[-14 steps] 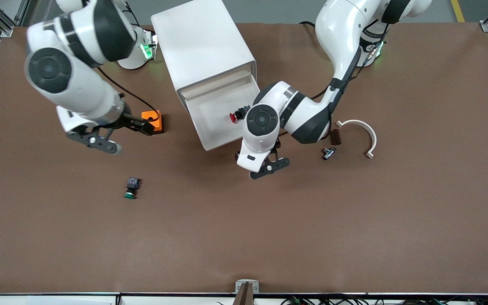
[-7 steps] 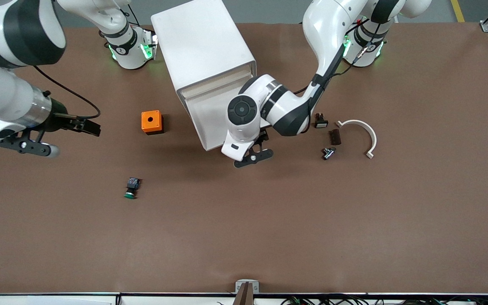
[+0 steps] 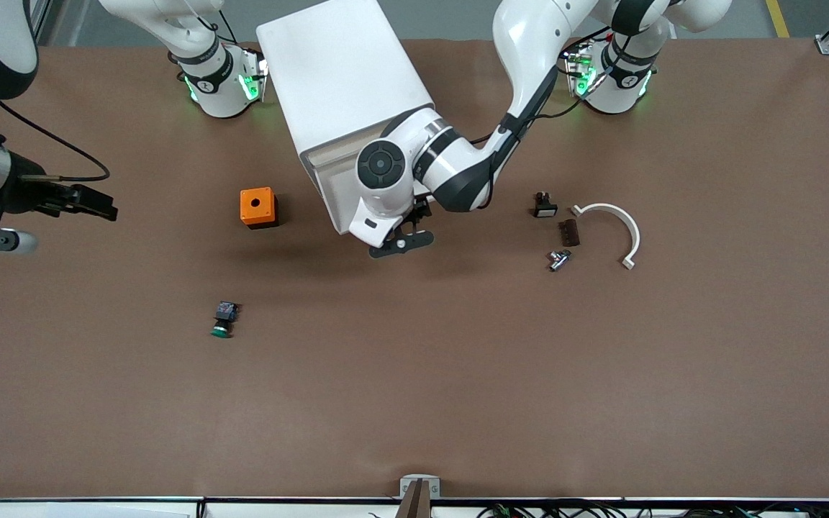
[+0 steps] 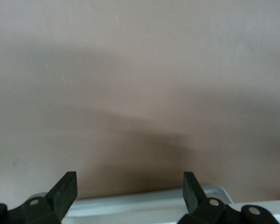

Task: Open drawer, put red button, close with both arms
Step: 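Push the drawer closed with the left gripper while the right gripper retracts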

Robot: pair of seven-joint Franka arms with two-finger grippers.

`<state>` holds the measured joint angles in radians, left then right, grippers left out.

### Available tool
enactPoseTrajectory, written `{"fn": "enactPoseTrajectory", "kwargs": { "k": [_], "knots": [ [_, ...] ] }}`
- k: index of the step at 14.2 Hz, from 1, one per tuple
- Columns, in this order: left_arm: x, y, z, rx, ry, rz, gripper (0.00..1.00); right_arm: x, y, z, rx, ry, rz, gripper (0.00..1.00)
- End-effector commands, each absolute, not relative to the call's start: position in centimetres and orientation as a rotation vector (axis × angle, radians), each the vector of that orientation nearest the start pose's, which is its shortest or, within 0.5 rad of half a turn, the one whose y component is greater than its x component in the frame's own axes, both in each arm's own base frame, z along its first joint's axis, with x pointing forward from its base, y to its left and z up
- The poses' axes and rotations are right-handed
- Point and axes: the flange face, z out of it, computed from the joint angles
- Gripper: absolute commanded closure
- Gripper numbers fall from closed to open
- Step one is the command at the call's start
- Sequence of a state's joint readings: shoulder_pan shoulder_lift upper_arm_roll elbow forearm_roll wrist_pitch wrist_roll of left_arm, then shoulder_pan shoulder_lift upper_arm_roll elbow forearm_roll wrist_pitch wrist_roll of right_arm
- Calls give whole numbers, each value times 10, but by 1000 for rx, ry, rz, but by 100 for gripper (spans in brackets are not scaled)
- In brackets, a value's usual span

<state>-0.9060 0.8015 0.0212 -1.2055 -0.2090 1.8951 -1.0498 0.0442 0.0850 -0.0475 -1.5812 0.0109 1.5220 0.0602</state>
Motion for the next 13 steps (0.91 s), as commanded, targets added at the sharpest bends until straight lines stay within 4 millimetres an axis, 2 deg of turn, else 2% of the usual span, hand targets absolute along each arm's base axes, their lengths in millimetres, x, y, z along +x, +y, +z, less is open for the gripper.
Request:
{"fn": "enactPoseTrajectory", "kwargs": {
  "k": [1, 7, 10, 12, 13],
  "knots": [
    [440, -601, 291, -3142, -393, 432, 0, 566, -17, 575, -3148, 46, 218, 0],
    [422, -615, 294, -3169, -449, 607, 0, 565, -33, 578, -3141, 94, 225, 0],
    [415, -619, 296, -3176, -477, 691, 0, 568, -29, 583, -3136, 111, 205, 0],
    [408, -620, 291, -3164, -501, 762, 0, 572, -23, 600, -3136, 91, 142, 0],
    [407, -620, 289, -3159, -507, 780, 0, 573, -21, 603, -3135, 94, 132, 0]
  ]
}}
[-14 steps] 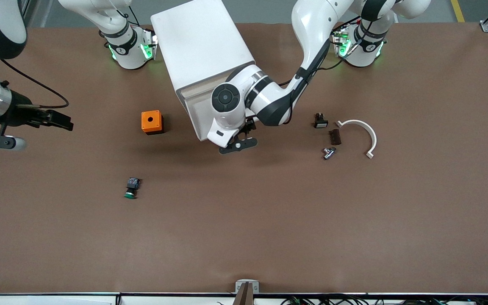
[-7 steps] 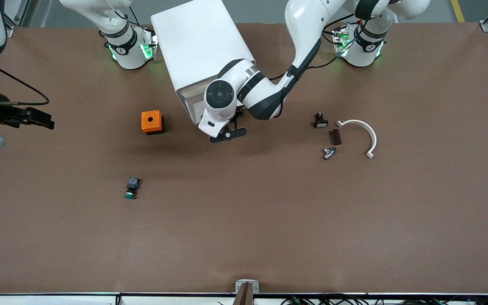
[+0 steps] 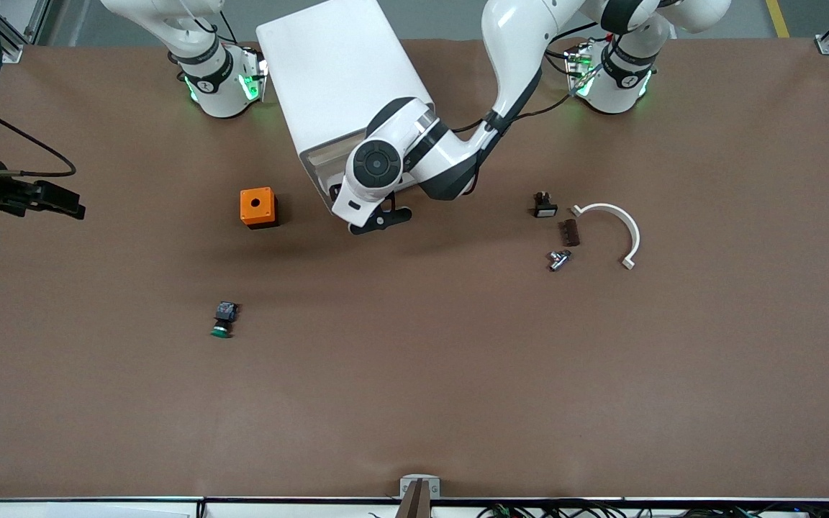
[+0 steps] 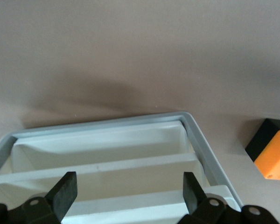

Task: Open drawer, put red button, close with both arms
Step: 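Push the drawer closed with the left gripper while the right gripper retracts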

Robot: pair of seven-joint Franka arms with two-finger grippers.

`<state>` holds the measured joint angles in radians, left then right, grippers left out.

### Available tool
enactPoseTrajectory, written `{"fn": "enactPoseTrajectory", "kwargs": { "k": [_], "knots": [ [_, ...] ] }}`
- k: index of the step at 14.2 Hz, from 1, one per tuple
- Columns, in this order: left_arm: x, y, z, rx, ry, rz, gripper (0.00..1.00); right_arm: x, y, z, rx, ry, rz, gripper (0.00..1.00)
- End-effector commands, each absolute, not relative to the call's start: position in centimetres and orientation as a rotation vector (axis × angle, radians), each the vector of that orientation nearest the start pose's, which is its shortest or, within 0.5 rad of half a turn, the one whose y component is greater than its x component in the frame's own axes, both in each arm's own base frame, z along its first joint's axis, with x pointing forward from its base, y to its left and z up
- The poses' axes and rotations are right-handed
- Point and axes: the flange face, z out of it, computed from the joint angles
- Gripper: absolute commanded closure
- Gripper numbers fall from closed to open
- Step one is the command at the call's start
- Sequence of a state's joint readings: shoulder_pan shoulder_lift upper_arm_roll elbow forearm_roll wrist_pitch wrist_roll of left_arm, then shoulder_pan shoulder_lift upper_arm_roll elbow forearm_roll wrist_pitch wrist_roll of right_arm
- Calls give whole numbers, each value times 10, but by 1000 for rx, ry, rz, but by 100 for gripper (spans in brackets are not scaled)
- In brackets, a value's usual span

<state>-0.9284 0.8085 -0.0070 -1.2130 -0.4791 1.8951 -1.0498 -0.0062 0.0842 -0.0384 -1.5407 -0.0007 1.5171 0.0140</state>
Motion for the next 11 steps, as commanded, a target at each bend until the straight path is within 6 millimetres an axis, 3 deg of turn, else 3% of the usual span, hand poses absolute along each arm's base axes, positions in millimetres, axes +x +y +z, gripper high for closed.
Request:
{"fn": "enactPoseTrajectory", "kwargs": {
  "k": [1, 4, 11],
  "knots": [
    [402, -622, 288, -3155, -505, 803, 0, 574, -20, 608, -3136, 91, 113, 0],
    [394, -627, 288, -3152, -524, 884, 0, 573, -22, 622, -3130, 86, 72, 0],
    [395, -628, 292, -3157, -552, 931, 0, 553, -35, 624, -3128, 124, 199, 0]
  ]
}}
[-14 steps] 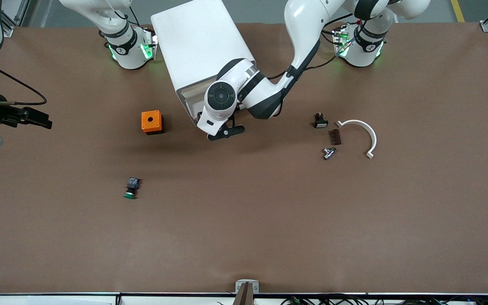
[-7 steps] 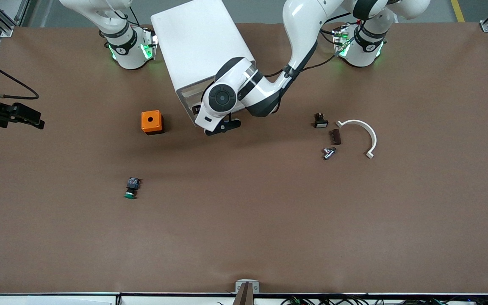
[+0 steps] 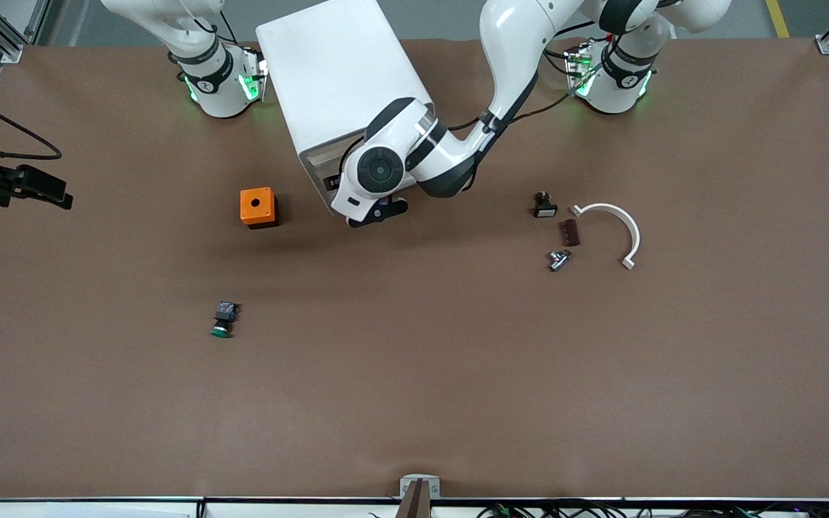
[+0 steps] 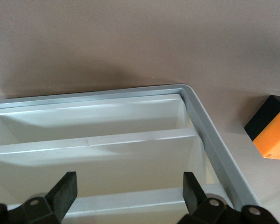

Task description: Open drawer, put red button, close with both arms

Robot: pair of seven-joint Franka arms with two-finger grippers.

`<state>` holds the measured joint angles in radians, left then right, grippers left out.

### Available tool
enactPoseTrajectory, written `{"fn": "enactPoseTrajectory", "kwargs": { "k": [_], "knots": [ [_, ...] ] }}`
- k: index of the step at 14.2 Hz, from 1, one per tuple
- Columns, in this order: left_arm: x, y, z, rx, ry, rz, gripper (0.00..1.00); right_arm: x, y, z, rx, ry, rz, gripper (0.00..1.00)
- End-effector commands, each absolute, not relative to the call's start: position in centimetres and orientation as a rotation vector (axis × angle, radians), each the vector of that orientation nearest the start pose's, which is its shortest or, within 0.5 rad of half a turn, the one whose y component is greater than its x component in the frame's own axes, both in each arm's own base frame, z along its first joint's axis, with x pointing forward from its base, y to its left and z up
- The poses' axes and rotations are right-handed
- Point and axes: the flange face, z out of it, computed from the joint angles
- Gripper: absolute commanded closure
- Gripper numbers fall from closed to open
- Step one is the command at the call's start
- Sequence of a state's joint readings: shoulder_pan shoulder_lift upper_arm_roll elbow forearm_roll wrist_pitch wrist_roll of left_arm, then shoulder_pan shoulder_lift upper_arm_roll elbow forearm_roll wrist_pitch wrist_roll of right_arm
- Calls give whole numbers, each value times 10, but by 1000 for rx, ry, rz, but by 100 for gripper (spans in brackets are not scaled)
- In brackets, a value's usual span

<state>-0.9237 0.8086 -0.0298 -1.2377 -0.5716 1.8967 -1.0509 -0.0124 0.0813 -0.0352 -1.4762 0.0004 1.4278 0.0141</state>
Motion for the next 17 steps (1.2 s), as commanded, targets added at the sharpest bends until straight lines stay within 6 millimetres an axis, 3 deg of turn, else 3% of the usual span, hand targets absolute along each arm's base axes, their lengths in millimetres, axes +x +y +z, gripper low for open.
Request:
{"fn": "enactPoseTrajectory", "kwargs": {
  "k": [1, 2, 6, 12, 15, 17],
  "knots": [
    [400, -624, 293, -3159, -560, 922, 0, 550, -35, 629, -3129, 124, 185, 0],
    [406, -621, 298, -3167, -570, 904, 0, 548, -35, 631, -3129, 124, 183, 0],
    [466, -576, 321, -3197, -663, 769, 0, 540, -31, 641, -3125, 116, 172, 0],
    [553, -483, 391, -3232, -836, 515, 0, 528, -28, 644, -3125, 85, 192, 0],
    [572, -437, 403, -3144, -821, 482, 0, 518, -30, 641, -3124, 92, 189, 0],
    [586, -413, 424, -3145, -872, 428, 0, 514, -27, 641, -3125, 85, 177, 0]
  ]
}}
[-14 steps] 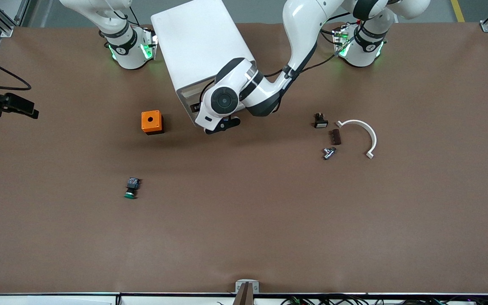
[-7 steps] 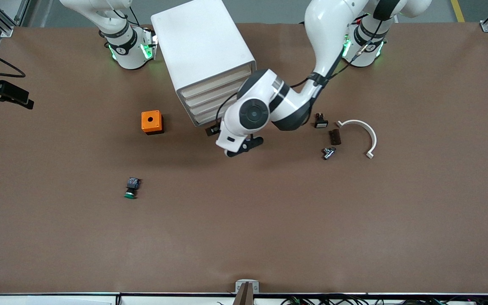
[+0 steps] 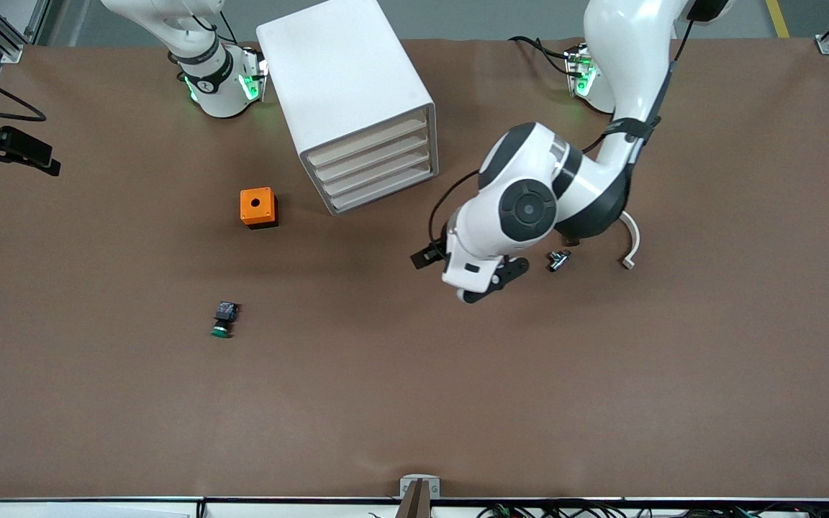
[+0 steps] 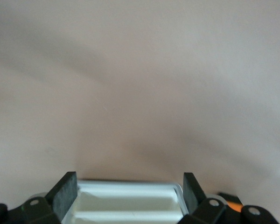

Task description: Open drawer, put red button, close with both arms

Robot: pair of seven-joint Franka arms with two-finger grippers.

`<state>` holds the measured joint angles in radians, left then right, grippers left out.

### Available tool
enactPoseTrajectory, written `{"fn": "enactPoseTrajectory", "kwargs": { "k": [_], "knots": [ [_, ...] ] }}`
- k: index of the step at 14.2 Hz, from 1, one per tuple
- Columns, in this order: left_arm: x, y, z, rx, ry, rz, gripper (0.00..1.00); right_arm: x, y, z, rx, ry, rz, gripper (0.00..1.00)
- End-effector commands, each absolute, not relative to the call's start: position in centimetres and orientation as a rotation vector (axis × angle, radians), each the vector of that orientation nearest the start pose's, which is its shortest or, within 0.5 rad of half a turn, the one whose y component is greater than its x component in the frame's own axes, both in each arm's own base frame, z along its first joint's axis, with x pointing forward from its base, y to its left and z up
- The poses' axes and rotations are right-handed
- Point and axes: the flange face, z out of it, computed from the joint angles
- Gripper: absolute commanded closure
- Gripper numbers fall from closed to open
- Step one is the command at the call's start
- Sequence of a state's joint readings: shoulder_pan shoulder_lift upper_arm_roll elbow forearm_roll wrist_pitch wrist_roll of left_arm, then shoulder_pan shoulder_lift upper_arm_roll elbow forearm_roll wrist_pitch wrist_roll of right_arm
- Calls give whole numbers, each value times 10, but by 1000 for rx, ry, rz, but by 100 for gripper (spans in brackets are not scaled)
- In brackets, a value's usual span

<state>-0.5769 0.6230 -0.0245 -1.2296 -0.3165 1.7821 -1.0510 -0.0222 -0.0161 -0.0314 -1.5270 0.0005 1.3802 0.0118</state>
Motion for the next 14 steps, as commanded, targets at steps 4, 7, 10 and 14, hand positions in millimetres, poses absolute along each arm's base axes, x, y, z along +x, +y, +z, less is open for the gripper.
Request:
{"fn": "enactPoseTrajectory", "kwargs": {
  "k": [4, 7, 10, 14],
  "knots": [
    [606, -363, 451, -3155, -865, 411, 0, 505, -15, 640, -3128, 47, 147, 0],
    [610, -301, 493, -3178, -664, 424, 0, 491, -16, 634, -3130, 52, 79, 0],
    [602, -231, 544, -3169, -422, 395, 0, 492, -16, 634, -3131, 50, 43, 0],
    [598, -147, 573, -3143, -296, 409, 0, 496, -16, 638, -3132, -44, -15, 0]
  ]
}}
